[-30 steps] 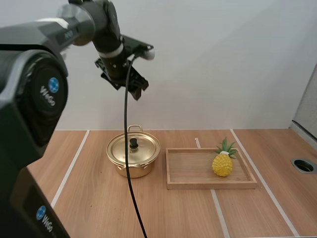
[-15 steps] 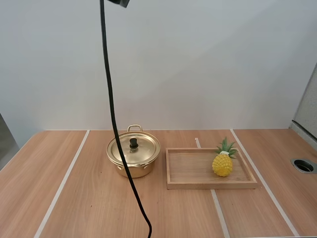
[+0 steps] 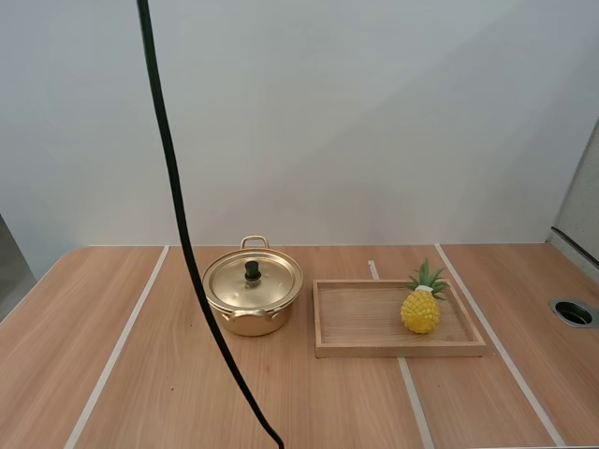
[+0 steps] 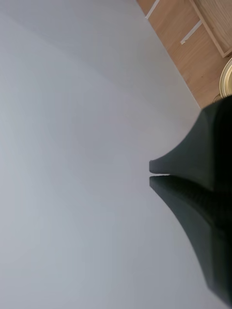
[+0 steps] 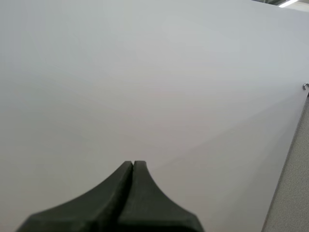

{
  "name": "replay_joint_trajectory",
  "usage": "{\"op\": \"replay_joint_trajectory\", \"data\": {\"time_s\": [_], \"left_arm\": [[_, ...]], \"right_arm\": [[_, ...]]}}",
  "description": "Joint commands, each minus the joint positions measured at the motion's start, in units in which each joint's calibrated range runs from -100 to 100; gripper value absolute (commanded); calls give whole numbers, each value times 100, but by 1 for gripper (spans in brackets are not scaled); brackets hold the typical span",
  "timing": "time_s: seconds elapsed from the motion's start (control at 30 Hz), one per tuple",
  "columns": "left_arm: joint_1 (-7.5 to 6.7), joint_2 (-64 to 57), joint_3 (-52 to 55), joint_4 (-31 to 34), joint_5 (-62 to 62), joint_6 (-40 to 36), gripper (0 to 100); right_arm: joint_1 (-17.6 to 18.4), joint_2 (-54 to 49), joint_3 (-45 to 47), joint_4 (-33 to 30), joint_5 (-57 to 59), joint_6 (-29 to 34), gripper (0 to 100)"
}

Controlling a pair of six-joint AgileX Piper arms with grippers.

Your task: Open the pot, put the grape inside, and close it

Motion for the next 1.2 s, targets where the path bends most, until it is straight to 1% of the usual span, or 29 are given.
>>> {"op": "replay_joint_trajectory", "data": {"time_s": [0.0,0.07,0.13,0.2,0.37,0.47,0.57,0.67,0.8,0.87,0.93,1.0,1.17], "left_arm": [[0,-437,25,-187,-31,-62,0],[0,-714,39,-407,-231,-62,0],[0,-1025,169,-683,-468,-62,0],[0,-1420,442,-787,-870,-145,0],[0,-2487,1245,-639,-2145,-236,0],[0,-3010,1699,-475,-2726,-375,0],[0,-3450,2106,-296,-2971,-599,0],[19,-3872,2491,57,-3283,-972,0],[197,-4370,3104,716,-3592,-1766,0],[285,-4591,3479,853,-3836,-2107,0],[334,-4828,3953,853,-4110,-2143,0],[334,-5027,4458,853,-4333,-2143,0],[334,-5405,5559,915,-4495,-2143,0]], "right_arm": [[-20,-132,-81,20,249,130,0],[-20,-220,-81,19,383,304,0],[-20,-333,-81,19,301,336,0],[-20,-517,-81,87,133,336,0],[-20,-1109,-81,436,-66,336,0],[-20,-1488,-81,447,-116,336,0],[-20,-1865,85,374,-139,336,0],[-20,-2293,569,374,-262,336,0],[-20,-2951,1544,374,-842,336,0],[-20,-3261,1993,374,-1195,336,0],[-20,-3491,2418,374,-1514,336,0],[-20,-3678,2833,385,-1664,336,0],[-20,-3865,3588,385,-1435,336,0]]}}
